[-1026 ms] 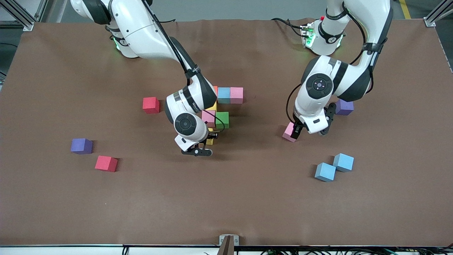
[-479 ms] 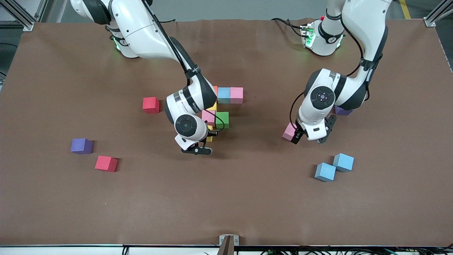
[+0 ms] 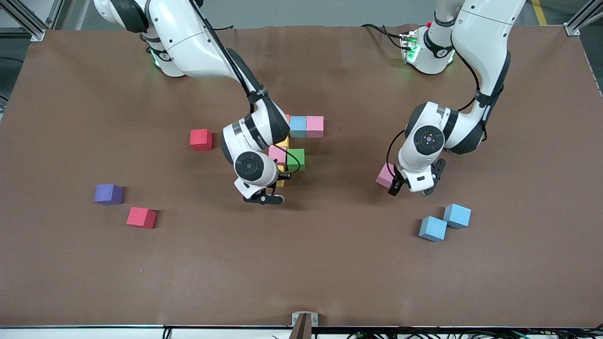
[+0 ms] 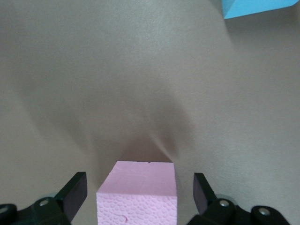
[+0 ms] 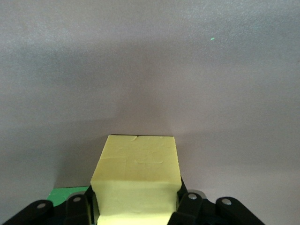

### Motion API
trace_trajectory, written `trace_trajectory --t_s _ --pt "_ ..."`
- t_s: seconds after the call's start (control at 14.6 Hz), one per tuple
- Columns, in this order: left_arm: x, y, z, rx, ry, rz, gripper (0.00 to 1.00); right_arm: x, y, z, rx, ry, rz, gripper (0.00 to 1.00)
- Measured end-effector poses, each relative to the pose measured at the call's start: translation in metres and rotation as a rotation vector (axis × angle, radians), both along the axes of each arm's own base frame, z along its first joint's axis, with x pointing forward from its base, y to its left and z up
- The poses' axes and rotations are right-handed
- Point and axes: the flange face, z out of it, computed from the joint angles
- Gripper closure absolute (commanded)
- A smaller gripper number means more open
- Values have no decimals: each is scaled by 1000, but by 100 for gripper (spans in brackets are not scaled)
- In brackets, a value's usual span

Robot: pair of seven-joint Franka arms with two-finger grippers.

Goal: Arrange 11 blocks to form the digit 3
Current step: 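Grasp the pink block with the left gripper while the right gripper places yellow, then carry pink beside green with the left gripper while the right gripper releases yellow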

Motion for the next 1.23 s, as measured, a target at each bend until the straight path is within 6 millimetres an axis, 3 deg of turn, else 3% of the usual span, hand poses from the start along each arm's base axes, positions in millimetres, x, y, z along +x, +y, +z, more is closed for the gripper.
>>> trace_trajectory --t_s 0.14,0.27,0.55,0.82,1.23 --pt "-2 -1 -3 -2 6 1 36 0 0 0 0 0 0 42" --pt "-3 -4 -3 -24 13 25 38 -1 2 0 2 2 3 42" --pt "-7 -17 -2 -59 21 43 61 -3 4 0 4 4 5 42" --pt "-5 -24 3 -67 12 69 64 -3 4 0 5 4 6 42" --pt "-25 -107 29 -116 -21 297 64 -6 8 -1 9 8 11 41"
